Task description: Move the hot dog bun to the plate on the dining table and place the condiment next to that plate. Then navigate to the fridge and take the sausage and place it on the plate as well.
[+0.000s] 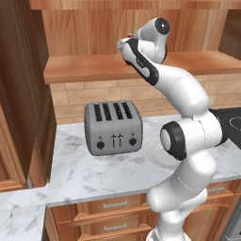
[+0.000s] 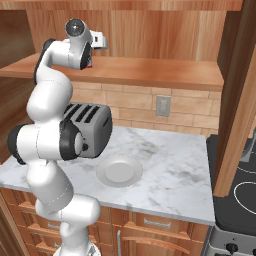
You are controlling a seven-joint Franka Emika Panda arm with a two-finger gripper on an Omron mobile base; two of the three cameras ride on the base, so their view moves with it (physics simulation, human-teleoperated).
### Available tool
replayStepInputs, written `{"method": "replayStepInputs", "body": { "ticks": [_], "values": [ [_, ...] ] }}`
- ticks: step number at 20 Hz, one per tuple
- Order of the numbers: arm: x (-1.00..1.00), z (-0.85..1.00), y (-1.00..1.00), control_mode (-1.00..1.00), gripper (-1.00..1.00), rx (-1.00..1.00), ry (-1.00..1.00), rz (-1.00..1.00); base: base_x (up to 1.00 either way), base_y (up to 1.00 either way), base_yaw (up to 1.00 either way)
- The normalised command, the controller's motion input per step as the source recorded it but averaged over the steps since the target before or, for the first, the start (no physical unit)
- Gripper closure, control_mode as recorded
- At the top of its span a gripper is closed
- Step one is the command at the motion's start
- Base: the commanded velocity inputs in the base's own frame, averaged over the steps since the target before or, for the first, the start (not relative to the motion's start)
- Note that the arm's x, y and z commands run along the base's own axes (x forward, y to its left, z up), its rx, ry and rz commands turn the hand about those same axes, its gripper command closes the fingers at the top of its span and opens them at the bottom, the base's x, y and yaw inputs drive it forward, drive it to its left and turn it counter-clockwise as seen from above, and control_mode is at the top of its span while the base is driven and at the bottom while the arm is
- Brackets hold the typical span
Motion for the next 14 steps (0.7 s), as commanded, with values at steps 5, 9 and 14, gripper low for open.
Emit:
{"method": "replayStepInputs", "body": {
  "ticks": [5,9,14],
  "values": [
    [0.07,0.00,0.02,-1.00,1.00,0.01,0.03,0.00,0.00,0.00,0.00],
    [-0.04,0.00,0.00,-1.00,1.00,0.01,0.00,0.00,0.00,0.00,0.00],
    [-0.77,0.01,-0.05,-1.00,1.00,0.01,-0.07,0.00,0.00,0.00,0.00]
  ]
}}
